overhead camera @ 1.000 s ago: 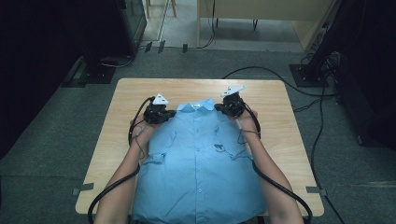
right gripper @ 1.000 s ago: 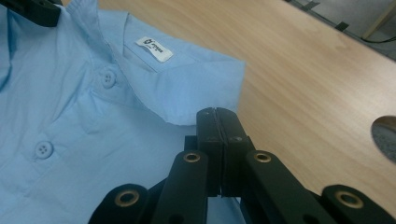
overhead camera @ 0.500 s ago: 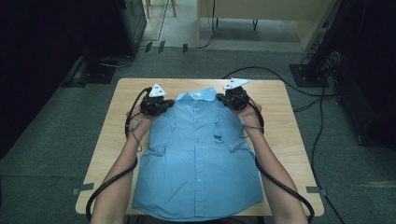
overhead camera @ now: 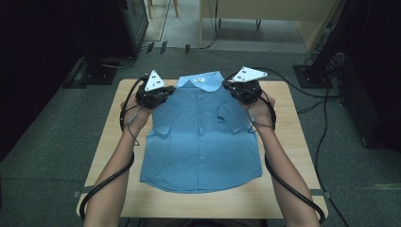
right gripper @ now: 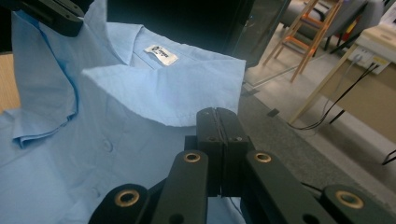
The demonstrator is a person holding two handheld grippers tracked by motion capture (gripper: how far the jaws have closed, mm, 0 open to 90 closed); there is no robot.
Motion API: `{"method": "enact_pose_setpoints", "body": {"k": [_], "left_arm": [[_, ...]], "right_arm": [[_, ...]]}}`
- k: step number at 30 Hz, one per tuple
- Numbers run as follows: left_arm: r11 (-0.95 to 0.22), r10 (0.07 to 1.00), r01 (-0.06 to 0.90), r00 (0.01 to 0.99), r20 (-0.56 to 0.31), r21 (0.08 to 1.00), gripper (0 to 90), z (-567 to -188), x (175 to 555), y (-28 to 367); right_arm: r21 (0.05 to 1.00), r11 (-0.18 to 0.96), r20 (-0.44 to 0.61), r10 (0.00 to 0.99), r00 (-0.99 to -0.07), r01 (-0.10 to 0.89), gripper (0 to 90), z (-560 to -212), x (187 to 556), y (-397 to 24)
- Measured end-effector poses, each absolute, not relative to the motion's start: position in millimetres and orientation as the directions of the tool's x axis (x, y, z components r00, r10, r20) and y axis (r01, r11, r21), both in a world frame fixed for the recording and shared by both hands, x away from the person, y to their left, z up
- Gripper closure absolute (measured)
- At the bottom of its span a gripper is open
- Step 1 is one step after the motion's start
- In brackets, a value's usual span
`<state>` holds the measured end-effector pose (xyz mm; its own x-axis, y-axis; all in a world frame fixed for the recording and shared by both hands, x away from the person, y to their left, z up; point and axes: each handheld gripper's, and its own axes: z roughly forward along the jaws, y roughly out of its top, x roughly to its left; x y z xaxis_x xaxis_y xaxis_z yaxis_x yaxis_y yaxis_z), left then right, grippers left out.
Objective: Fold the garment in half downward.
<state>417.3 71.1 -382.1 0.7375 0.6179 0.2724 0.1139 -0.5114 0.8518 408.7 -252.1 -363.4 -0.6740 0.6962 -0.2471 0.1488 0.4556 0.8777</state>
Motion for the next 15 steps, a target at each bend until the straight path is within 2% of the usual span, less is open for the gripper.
{"method": "enact_pose_setpoints", "body": {"k": [2, 7, 8, 10, 15], "left_arm": [[-0.494, 0.619, 0.136, 0.749, 0.237, 0.859, 87.0, -396.1, 411.9, 73.4], [-0.496, 0.615, 0.147, 0.756, 0.226, 0.856, 87.0, -404.1, 409.3, 72.4], [-0.465, 0.618, 0.165, 0.764, 0.185, 0.870, 87.0, -412.6, 403.4, 73.9], [-0.465, 0.618, 0.165, 0.764, 0.185, 0.870, 87.0, -412.6, 403.4, 73.9], [-0.457, 0.615, 0.177, 0.770, 0.167, 0.872, 86.9, -423.2, 390.3, 75.9]], "right_arm": [[0.876, 0.459, -0.248, 0.692, -0.678, 0.148, 89.8, -368.9, 404.9, -252.0], [0.868, 0.469, -0.244, 0.688, -0.684, 0.162, 89.8, -387.5, 399.0, -250.8], [0.867, 0.469, -0.240, 0.687, -0.686, 0.167, 89.8, -390.9, 398.2, -250.9], [0.877, 0.442, -0.201, 0.693, -0.693, 0.188, 89.8, -400.1, 391.4, -253.9], [0.881, 0.432, -0.188, 0.695, -0.694, 0.194, 89.7, -405.0, 385.7, -255.1]]}}
